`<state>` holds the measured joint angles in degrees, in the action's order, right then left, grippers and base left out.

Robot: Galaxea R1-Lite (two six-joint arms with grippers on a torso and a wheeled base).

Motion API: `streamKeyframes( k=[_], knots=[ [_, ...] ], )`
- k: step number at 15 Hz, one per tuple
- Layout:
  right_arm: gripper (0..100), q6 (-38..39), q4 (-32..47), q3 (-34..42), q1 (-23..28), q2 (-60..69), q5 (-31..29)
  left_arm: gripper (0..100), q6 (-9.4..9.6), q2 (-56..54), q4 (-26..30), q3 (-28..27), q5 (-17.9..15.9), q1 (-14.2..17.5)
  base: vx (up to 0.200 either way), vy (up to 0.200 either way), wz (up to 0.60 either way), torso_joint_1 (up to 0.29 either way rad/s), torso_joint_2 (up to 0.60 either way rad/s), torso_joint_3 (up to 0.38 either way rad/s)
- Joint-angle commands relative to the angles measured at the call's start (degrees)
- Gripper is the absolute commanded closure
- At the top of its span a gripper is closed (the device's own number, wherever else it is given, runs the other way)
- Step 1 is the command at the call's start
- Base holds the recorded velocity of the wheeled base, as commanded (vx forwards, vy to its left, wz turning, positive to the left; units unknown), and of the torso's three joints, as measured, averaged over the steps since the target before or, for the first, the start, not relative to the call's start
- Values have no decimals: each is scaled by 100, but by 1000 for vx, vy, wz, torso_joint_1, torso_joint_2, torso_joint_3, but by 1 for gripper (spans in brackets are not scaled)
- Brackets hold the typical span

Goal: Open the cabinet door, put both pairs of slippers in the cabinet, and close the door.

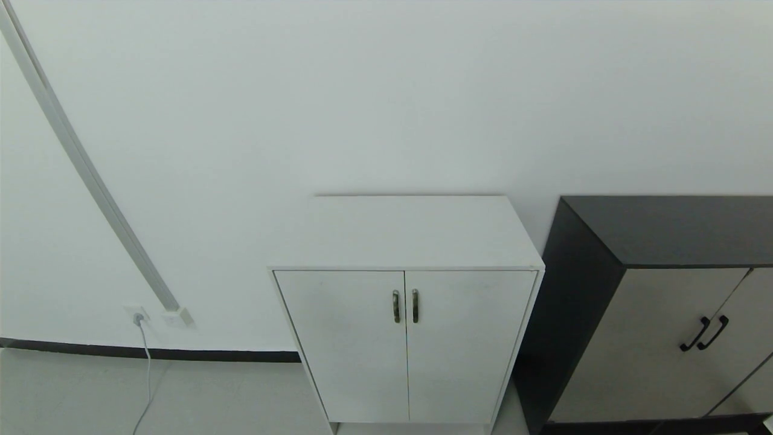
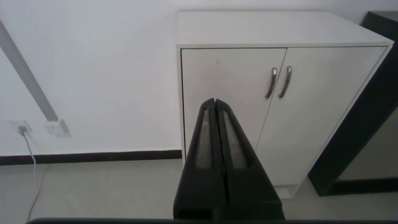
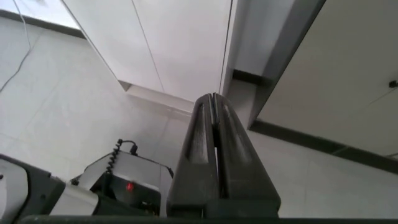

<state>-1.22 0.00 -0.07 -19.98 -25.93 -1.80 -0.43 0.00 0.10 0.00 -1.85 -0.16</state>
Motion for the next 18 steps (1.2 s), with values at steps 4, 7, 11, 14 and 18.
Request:
streamKeyframes(
  k=[4,7,11,14,18],
  knots=[
    [100,-54,-9,7,56,738,-57,100,-1,9,-1,0,1,-2,0,0,0,0,0,0],
    [100,-63,-9,7,583,1134,-57,100,-1,9,-1,0,-8,-2,0,0,0,0,0,0],
    [100,-63,-9,7,1207,1310,-57,100,-1,9,-1,0,1,-2,0,0,0,0,0,0],
    [100,-63,-9,7,1673,1503,-57,100,-10,9,-1,0,1,-2,0,0,0,0,0,0],
    [100,-45,-9,7,2077,2039,-57,100,-10,9,-1,0,1,-2,0,0,0,0,0,0]
  ],
)
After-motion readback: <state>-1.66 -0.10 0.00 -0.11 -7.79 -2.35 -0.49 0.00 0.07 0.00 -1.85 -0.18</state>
